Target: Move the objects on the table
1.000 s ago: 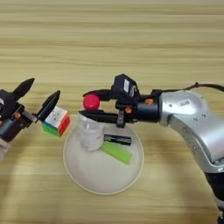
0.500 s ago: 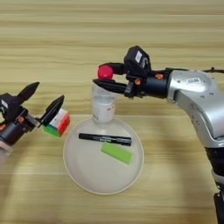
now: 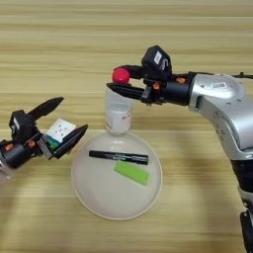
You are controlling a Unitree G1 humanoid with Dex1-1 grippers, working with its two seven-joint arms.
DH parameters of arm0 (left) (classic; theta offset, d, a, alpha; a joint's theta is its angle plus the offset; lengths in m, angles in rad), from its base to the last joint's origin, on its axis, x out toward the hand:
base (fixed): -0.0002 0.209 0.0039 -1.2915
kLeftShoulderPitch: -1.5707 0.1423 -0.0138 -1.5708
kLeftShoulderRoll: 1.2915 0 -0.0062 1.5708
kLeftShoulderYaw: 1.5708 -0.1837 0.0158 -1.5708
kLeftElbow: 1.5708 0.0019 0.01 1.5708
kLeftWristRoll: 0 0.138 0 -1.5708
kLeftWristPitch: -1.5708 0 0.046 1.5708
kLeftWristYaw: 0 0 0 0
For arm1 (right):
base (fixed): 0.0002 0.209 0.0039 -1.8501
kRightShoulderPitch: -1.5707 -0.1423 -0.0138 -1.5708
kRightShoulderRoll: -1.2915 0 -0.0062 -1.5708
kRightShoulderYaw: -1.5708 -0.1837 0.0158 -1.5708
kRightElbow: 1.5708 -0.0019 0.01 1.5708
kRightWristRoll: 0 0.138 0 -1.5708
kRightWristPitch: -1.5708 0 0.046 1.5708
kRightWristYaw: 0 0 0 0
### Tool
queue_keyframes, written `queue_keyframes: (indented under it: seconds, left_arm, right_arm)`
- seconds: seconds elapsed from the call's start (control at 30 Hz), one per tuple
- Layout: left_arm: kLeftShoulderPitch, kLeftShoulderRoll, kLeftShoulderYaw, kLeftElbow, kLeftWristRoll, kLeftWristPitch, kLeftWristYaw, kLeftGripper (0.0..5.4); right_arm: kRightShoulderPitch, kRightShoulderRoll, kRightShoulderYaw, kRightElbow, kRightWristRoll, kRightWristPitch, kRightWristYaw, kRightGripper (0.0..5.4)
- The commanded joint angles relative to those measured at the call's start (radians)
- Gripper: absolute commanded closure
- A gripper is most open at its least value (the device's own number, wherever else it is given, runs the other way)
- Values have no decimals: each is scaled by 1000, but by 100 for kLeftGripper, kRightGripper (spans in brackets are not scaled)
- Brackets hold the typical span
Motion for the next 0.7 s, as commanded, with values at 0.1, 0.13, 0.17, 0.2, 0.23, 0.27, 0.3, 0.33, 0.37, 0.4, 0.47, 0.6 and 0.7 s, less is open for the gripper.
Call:
queue_keyframes:
  seconds: [0.1, 0.13, 0.17, 0.2, 0.23, 0.27, 0.3, 0.33, 0.37, 0.4, 0.47, 0.6, 0.7]
  left_arm:
    - [-85, 16, -34, 51, 42, -3, -33, 0]
    - [-97, 15, -39, 66, 48, -6, -37, 0]
    - [-116, 12, -43, 89, 55, -9, -41, 0]
    - [-133, 8, -45, 111, 59, -12, -45, 0]
    - [-150, 0, -44, 135, 57, -11, -49, 0]
    - [-163, -7, -43, 154, 54, -10, -51, 0]
    - [-178, -15, -41, 175, 54, -11, -48, 0]
    - [-188, -20, -41, 190, 54, -14, -50, 0]
    - [-195, -23, -43, 199, 52, -15, -55, 0]
    - [-200, -26, -49, 204, 50, -15, -62, 0]
    - [-207, -32, -61, 211, 49, -14, -74, 0]
    - [-231, -61, -74, 254, 52, -20, -83, 0]
    - [-240, -77, -87, 266, 48, -16, -97, 0]
  right_arm:
    - [-43, -3, -20, -17, 3, 8, -2, 353]
    - [-43, -3, -20, -18, 3, 10, -3, 353]
    - [-43, -1, -19, -20, 5, 11, -3, 353]
    - [-43, 0, -19, -21, 6, 11, -3, 353]
    - [-44, 2, -18, -23, 7, 11, -3, 353]
    - [-44, 4, -18, -25, 7, 11, -3, 353]
    - [-44, 6, -18, -29, 8, 12, -3, 353]
    - [-44, 8, -18, -33, 9, 13, -3, 353]
    - [-44, 9, -17, -36, 10, 13, -3, 353]
    - [-44, 10, -16, -40, 10, 14, -3, 353]
    - [-45, 11, -16, -45, 10, 16, -2, 353]
    - [-48, 14, -15, -48, 10, 12, 2, 353]
    - [-49, 16, -14, -54, 11, 11, 3, 353]
